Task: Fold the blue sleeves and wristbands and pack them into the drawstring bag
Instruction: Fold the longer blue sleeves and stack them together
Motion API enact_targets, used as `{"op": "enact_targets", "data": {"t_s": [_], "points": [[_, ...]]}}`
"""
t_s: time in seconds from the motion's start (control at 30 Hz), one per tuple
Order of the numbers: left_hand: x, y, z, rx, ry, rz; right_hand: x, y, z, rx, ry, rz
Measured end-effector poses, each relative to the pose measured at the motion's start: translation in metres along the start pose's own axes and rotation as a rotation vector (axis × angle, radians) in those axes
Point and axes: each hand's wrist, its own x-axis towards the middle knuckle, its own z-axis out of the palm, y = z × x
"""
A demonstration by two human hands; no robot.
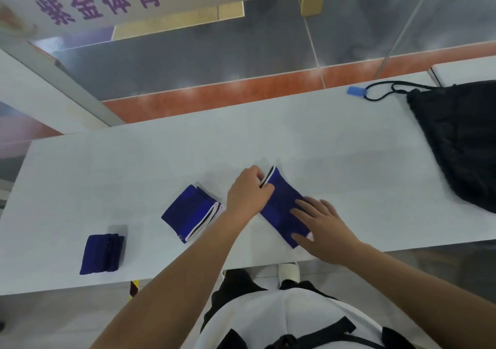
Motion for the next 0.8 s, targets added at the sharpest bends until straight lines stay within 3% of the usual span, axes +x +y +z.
{"op": "enact_targets", "data": {"t_s": [0.07,0.23,0.33,0.47,0.6,0.7,0.8], "points": [[-0.015,0.005,0.01,-0.004,0.021,0.083,-0.026,0.012,0.011,-0.093,0.048,0.05],[-0.039,0.006,0.053,-0.106,-0.064,0.159,-0.047,0.028,0.03,-0.173,-0.059,0.101],[-0.045,0.001,0.08,-0.086,-0.021,0.241,-0.045,0.028,0.032,-0.199,-0.065,0.101],[-0.05,-0.002,0.109,-0.012,-0.078,0.228,-0.046,0.031,0.034,-0.132,-0.077,0.088],[-0.052,-0.014,0.128,0.095,-0.122,0.335,-0.046,0.035,0.036,-0.05,-0.038,0.049],[-0.048,-0.02,0.128,0.105,-0.136,0.345,-0.05,0.038,0.034,0.088,0.175,0.053],[-0.037,-0.021,0.12,0.149,-0.044,0.401,-0.051,0.035,0.028,0.132,0.377,0.094]]}}
